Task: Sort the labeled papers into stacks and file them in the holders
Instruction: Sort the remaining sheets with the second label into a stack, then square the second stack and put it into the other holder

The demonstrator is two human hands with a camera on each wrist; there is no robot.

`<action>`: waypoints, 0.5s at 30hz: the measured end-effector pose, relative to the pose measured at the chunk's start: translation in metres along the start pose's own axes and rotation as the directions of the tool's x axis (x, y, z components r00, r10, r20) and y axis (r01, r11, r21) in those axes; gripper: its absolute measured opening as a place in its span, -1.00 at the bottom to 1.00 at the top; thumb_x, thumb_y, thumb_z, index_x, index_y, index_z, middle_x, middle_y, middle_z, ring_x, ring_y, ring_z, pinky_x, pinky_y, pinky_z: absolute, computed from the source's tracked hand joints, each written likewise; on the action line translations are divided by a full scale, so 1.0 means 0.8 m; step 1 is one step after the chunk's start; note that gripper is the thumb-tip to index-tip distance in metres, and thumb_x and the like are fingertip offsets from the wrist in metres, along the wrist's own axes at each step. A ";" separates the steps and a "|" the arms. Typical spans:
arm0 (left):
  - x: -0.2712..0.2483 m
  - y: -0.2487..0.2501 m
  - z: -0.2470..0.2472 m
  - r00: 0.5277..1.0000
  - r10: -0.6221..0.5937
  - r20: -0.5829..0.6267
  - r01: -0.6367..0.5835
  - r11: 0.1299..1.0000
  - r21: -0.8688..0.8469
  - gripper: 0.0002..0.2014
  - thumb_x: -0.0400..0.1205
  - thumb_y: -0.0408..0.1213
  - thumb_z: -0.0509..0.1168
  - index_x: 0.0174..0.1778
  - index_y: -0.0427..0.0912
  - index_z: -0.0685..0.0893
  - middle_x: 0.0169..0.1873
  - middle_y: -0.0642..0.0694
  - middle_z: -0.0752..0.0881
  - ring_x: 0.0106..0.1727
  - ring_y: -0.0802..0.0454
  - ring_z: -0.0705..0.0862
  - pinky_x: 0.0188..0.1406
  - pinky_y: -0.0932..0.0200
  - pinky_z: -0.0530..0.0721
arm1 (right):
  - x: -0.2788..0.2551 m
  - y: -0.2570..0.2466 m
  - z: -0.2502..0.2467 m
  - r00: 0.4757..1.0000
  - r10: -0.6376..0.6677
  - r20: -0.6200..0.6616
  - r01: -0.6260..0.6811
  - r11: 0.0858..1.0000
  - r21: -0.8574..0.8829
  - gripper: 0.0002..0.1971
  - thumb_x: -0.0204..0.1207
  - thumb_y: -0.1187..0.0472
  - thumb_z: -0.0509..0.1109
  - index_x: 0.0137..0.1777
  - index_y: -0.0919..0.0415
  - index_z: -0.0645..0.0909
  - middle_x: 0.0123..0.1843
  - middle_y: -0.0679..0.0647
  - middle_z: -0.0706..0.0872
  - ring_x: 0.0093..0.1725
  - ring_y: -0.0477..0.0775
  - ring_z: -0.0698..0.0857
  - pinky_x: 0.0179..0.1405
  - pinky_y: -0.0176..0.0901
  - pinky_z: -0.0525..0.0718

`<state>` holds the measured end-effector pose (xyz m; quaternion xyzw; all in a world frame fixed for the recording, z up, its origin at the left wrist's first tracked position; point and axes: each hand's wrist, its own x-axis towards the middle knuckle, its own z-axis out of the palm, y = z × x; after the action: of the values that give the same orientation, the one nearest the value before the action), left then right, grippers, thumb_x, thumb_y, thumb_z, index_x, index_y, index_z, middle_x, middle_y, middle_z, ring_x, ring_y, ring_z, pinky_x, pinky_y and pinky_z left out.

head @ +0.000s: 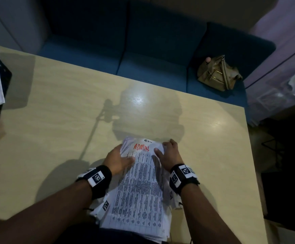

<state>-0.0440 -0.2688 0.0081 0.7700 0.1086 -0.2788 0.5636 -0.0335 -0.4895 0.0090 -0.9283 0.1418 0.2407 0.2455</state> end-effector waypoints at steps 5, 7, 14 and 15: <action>-0.003 0.002 -0.007 0.999 0.024 -0.028 -0.026 0.996 -0.084 -0.71 0.49 -0.33 0.51 -0.02 0.14 0.66 -0.08 0.15 0.76 0.04 0.06 0.75 0.24 -0.09 0.67 | -0.022 0.006 -0.009 0.962 0.224 -0.155 -0.098 0.815 0.572 -0.28 0.63 0.04 0.31 0.66 0.23 0.04 0.67 0.19 0.13 0.60 0.18 0.26 0.44 -0.15 0.30; -0.004 0.009 -0.018 0.997 0.028 -0.074 -0.040 0.985 -0.167 -0.74 0.49 -0.34 0.51 -0.04 0.11 0.69 -0.12 0.14 0.78 0.06 0.03 0.76 0.21 -0.02 0.66 | -0.035 0.012 -0.012 0.947 0.293 -0.132 -0.105 0.669 0.735 -0.24 0.61 -0.04 0.30 0.67 0.19 0.01 0.67 0.20 0.18 0.60 0.18 0.29 0.45 -0.09 0.32; -0.056 0.100 -0.041 0.913 0.332 -0.238 -0.383 0.899 -0.214 -0.69 0.48 -0.34 0.52 0.09 0.05 0.71 -0.20 0.26 0.81 -0.13 0.35 0.77 -0.18 0.28 0.75 | -0.076 -0.051 -0.062 0.887 0.095 -0.452 0.275 0.678 0.682 -0.61 0.45 -0.06 0.51 0.14 0.19 0.66 -0.06 0.06 0.78 0.00 0.14 0.77 -0.17 -0.19 0.72; -0.068 0.116 -0.045 0.879 0.378 -0.290 -0.447 0.866 -0.227 -0.69 0.50 -0.38 0.49 0.12 -0.02 0.70 -0.22 0.31 0.81 -0.15 0.36 0.77 -0.23 0.36 0.72 | -0.083 -0.065 -0.078 0.832 0.070 -0.551 0.368 0.673 0.641 -0.63 0.45 -0.03 0.50 0.13 0.21 0.65 -0.08 0.05 0.77 -0.04 0.10 0.75 -0.23 -0.30 0.67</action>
<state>-0.0334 -0.2590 0.1205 0.7128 0.0457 -0.0389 0.6988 -0.0463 -0.4690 0.1107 -0.7908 0.2073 -0.1248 0.5622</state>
